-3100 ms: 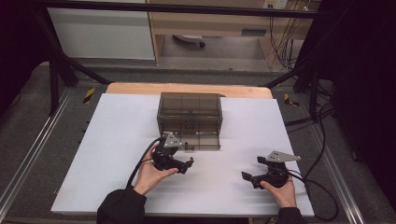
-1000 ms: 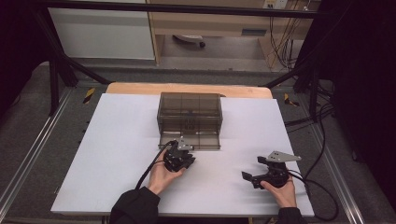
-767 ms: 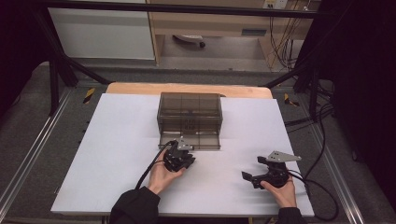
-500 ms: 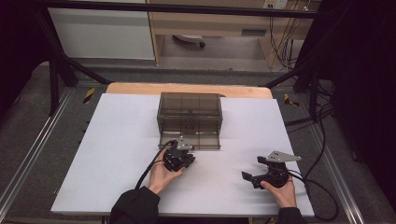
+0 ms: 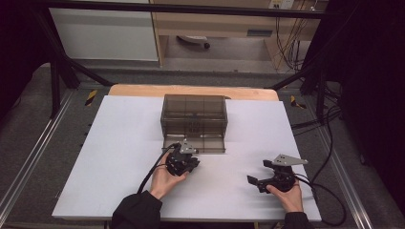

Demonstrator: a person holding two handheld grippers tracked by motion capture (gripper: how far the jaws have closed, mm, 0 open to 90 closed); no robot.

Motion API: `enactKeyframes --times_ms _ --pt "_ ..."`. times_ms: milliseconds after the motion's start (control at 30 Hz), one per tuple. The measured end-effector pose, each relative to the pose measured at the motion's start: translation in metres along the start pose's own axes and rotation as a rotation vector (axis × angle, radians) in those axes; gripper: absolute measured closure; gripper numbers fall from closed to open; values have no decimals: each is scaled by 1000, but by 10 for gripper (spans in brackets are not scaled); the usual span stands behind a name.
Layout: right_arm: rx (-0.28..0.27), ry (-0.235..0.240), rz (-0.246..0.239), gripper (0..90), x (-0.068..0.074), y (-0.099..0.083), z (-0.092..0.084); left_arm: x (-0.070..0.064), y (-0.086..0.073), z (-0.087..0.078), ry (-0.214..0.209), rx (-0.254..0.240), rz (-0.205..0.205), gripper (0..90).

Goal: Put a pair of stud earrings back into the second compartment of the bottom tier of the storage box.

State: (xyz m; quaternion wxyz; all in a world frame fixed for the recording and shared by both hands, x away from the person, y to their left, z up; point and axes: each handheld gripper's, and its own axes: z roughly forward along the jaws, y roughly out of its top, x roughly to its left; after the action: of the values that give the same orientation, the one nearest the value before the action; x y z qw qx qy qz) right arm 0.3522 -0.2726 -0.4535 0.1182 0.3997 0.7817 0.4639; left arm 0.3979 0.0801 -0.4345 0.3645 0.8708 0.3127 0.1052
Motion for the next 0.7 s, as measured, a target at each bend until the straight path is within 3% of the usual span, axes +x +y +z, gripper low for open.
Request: enactKeyframes --times_ms 433,700 --pt "2 -1 2 6 0 0 0 2 7 -19 -8 -9 1 820" --pt "2 -1 4 6 0 0 0 3 17 -30 -4 -11 24 820"
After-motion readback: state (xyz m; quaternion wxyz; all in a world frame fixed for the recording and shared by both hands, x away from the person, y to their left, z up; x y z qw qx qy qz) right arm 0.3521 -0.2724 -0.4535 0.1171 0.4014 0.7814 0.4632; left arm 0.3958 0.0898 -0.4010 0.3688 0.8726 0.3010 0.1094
